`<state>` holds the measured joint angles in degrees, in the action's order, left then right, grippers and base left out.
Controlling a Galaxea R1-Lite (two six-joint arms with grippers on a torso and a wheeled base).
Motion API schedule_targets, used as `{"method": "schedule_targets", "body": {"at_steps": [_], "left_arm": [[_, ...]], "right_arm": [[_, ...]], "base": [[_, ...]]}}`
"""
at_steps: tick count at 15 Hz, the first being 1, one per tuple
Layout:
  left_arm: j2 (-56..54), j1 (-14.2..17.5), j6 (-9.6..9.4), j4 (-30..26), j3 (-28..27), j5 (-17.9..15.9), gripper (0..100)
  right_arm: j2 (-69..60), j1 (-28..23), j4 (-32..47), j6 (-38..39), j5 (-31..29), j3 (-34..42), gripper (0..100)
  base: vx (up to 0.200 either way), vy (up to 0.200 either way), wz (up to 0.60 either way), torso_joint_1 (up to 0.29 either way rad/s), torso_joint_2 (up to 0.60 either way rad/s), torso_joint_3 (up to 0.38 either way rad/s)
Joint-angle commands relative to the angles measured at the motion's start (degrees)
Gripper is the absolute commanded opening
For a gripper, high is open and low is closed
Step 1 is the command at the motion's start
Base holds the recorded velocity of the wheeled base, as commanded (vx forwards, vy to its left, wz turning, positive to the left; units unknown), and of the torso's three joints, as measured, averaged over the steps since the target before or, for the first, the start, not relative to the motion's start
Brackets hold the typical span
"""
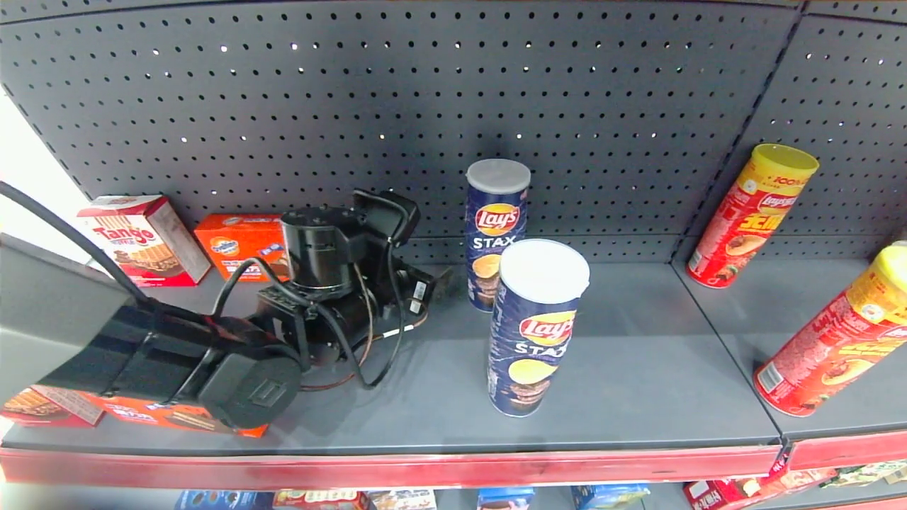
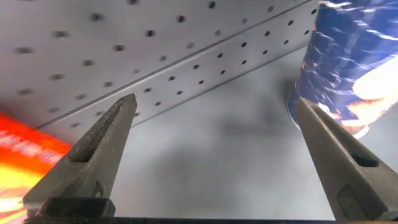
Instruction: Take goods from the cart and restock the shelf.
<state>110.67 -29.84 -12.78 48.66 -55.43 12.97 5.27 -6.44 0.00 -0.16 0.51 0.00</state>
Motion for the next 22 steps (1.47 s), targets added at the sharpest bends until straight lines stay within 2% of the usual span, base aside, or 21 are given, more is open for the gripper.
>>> {"method": "schedule_targets", "body": {"at_steps": [1, 4, 9, 14, 15, 16, 18, 20, 22], "left_arm": [[-5.72, 0.66, -0.06, -0.06, 3.22, 0.04, 100], [-10.38, 0.84, -0.06, -0.06, 7.27, 0.3, 100], [-15.57, 3.48, -0.23, -0.41, 12.98, 1.18, 100], [-15.3, 3.56, 0.21, 0.03, 13.51, 1.18, 100], [-15.39, 3.56, 0.21, 0.11, 13.51, 1.18, 100], [-15.3, 3.56, 0.21, 0.11, 13.16, 1.18, 100], [-15.04, 3.56, 0.12, 1.78, 13.07, 1.09, 100], [-15.04, 3.56, 0.12, 2.05, 13.86, 1.09, 100], [-15.13, 3.48, -0.14, 1.96, 13.51, 0.92, 100]], "right_arm": [[0.09, 0.02, 0.0, -0.02, 0.02, 0.0, 100], [0.09, -0.07, 0.0, -0.02, 0.02, 0.0, 100], [0.09, 0.02, 0.0, -0.02, 0.1, 0.0, 100], [0.01, 0.02, -2.2, 3.06, -1.39, -0.62, 100], [1.06, 0.02, -4.13, 3.32, -1.04, -4.48, 100], [13.72, 0.2, -4.83, 8.24, -3.76, -18.19, 100], [15.3, 0.02, -4.48, 14.92, -3.41, -21.27, 100], [15.39, 1.95, -3.78, 14.92, 1.07, -23.91, 100], [18.64, 4.42, -1.14, 14.92, 6.17, -30.59, 100]], "base": [[0.0, 0.0, 0.0, 0.0, 0.0, 0.0], [0.0, 0.0, 0.0, 0.0, 0.0, 0.0], [0.0, 0.0, 0.0, 0.0, 0.0, 0.0], [0.0, 0.0, 0.0, 0.0, 0.0, 0.0], [0.0, 0.0, 0.0, 0.0, 0.0, 0.0], [0.0, 0.0, 0.0, 0.0, 0.0, 0.0], [0.0, 0.0, 0.0, 0.0, 0.0, 0.0], [0.0, 0.0, 0.0, 0.0, 0.0, 0.0], [0.0, 0.0, 0.0, 0.0, 0.0, 0.0]]}}
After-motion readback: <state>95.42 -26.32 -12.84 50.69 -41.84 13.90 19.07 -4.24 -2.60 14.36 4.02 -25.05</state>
